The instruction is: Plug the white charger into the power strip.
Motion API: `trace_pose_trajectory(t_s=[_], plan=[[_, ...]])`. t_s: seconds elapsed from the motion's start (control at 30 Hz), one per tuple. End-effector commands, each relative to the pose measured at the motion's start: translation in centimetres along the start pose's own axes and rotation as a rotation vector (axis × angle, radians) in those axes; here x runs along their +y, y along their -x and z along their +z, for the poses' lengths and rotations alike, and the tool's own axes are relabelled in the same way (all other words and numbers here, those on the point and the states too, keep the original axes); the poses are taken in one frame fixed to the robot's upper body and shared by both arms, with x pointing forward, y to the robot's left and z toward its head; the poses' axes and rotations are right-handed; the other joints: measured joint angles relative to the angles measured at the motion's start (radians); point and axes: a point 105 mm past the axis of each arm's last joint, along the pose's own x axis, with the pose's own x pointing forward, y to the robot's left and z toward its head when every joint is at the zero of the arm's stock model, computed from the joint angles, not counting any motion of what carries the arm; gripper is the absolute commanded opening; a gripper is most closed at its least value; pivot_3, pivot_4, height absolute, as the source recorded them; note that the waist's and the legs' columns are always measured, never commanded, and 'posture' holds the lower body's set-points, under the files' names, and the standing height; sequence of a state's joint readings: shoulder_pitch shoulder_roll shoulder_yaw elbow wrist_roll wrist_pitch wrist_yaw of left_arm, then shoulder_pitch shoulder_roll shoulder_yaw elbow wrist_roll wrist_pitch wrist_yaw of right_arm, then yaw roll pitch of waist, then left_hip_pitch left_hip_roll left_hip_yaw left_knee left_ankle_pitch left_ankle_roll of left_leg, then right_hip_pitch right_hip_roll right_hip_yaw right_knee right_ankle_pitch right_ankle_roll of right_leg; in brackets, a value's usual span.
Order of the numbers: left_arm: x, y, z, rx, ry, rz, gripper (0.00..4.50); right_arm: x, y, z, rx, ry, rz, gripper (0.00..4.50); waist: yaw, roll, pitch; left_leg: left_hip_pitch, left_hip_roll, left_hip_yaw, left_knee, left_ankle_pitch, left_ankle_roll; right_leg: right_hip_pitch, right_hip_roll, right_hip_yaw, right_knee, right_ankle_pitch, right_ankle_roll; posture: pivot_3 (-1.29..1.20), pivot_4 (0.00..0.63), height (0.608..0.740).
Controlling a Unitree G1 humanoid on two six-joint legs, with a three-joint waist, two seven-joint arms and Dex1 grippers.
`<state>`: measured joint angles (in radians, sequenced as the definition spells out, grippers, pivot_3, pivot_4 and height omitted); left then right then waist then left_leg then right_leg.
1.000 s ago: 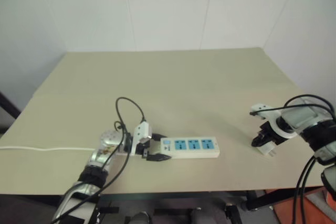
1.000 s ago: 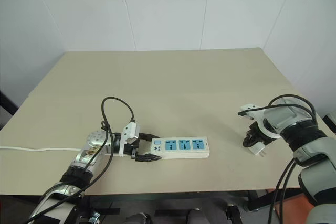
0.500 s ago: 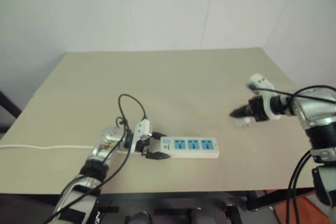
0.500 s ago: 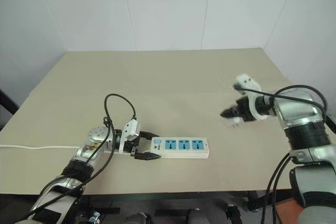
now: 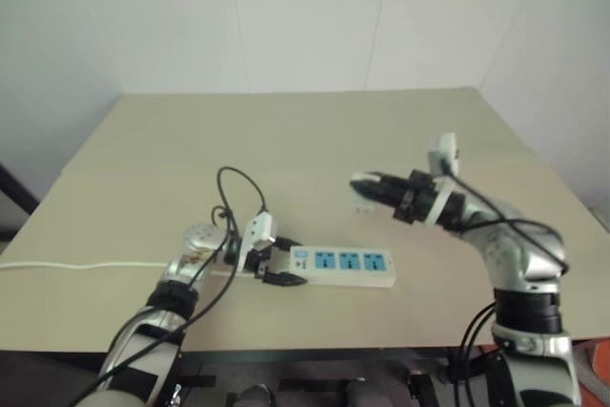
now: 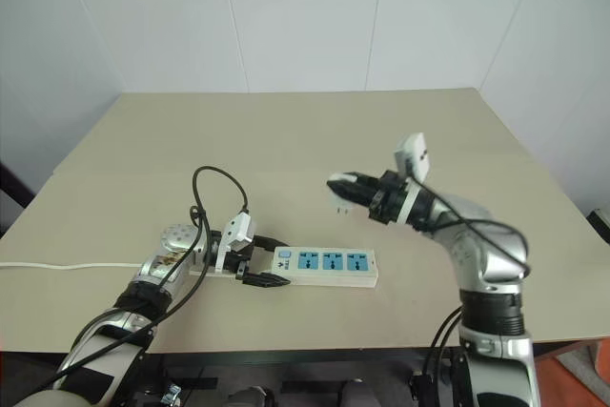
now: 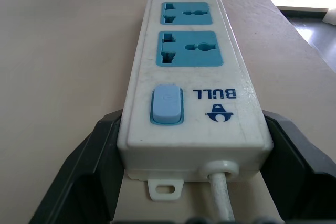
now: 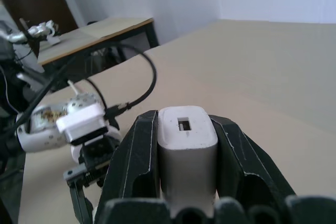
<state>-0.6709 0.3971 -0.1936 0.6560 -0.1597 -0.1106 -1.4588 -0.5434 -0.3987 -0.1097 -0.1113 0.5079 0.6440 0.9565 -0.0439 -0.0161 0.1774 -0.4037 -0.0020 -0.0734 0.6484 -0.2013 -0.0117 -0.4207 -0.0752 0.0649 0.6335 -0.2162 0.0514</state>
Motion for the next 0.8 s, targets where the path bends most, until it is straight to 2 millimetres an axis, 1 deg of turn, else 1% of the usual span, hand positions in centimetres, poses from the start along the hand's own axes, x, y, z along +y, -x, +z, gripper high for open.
trace_pose_trajectory(t_s=[0.03,0.07,0.13,0.33,0.53,0.8], plan=[[-0.1,0.4,-0.4,0.022,0.005,0.005,3.3,1.6,-0.9,-0.5,-0.004,0.137,0.089,1.15,0.0,0.0,0.0,0.0,0.0,0.0,0.0,0.0,0.0,0.0,0.0,0.0,0.0,0.0,0.0,0.0,0.15,0.74],[-0.1,0.4,-0.5,0.026,0.004,0.006,3.3,1.8,-1.1,-1.1,0.011,0.151,0.108,1.15,0.0,0.0,0.0,0.0,0.0,0.0,0.0,0.0,0.0,0.0,0.0,0.0,0.0,0.0,0.0,0.0,0.15,0.74],[-0.1,0.5,-0.5,0.031,0.003,0.006,3.3,2.2,-1.7,-2.1,0.041,0.124,0.146,1.15,-0.001,0.0,0.0,0.001,0.0,0.0,0.0,0.0,0.0,0.0,0.0,0.0,0.0,0.0,0.001,0.0,0.15,0.74],[-0.2,0.3,-0.7,0.032,0.004,0.005,3.3,2.7,-3.1,-3.8,0.061,0.142,0.188,1.15,-0.002,0.0,0.0,0.001,0.0,0.0,0.0,0.0,0.0,0.0,0.001,0.0,0.0,0.0,0.0,0.0,0.15,0.74],[-0.5,0.0,-0.8,0.025,-0.004,0.014,3.3,2.9,-3.7,-4.7,0.065,0.167,0.205,1.15,-0.001,0.0,0.0,0.001,0.0,0.0,0.0,0.0,0.0,0.0,0.001,0.0,0.0,0.0,0.0,0.0,0.15,0.74],[-0.6,0.1,-0.8,0.031,-0.011,0.017,3.3,2.5,-4.2,-5.2,0.058,0.196,0.201,1.15,-0.001,0.0,0.0,0.002,0.0,0.0,0.0,0.0,0.0,0.001,0.001,0.0,0.0,0.0,0.0,0.0,0.15,0.74]])
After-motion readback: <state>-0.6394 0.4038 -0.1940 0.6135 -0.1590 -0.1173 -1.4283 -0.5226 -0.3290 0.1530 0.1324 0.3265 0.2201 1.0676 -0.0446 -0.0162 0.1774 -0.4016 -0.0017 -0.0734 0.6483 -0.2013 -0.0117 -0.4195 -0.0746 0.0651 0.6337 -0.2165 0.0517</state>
